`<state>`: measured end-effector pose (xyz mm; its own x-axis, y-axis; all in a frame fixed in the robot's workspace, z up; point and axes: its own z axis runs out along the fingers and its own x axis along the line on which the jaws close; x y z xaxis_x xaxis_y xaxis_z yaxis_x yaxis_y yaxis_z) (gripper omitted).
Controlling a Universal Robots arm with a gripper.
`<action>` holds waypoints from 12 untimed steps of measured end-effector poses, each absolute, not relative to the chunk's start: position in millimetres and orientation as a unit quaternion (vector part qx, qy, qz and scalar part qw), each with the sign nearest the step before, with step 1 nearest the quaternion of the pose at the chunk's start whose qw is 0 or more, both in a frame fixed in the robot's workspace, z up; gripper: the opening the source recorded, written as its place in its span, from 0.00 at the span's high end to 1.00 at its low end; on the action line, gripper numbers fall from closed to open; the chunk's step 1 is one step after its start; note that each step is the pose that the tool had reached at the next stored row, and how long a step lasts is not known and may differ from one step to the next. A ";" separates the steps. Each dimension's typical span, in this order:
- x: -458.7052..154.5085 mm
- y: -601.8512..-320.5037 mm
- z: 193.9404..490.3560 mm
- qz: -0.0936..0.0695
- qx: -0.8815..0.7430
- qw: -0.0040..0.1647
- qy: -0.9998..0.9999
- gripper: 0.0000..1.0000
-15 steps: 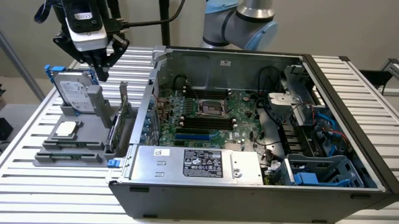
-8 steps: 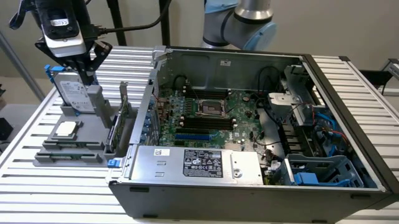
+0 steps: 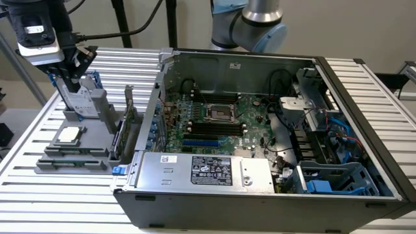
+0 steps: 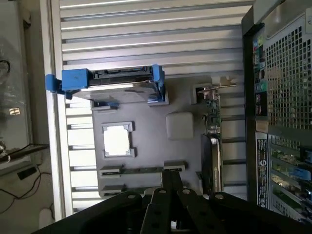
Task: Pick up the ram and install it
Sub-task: 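Reach for the ram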
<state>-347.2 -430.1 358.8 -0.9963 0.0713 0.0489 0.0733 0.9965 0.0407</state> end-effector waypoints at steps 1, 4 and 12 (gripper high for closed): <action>-352.1 -430.3 357.9 -0.021 -0.036 0.024 -0.999 0.89; -362.5 -430.8 356.1 -0.020 -0.036 0.024 -0.999 0.89; -375.2 -431.1 352.3 -0.019 -0.025 0.024 -0.999 0.89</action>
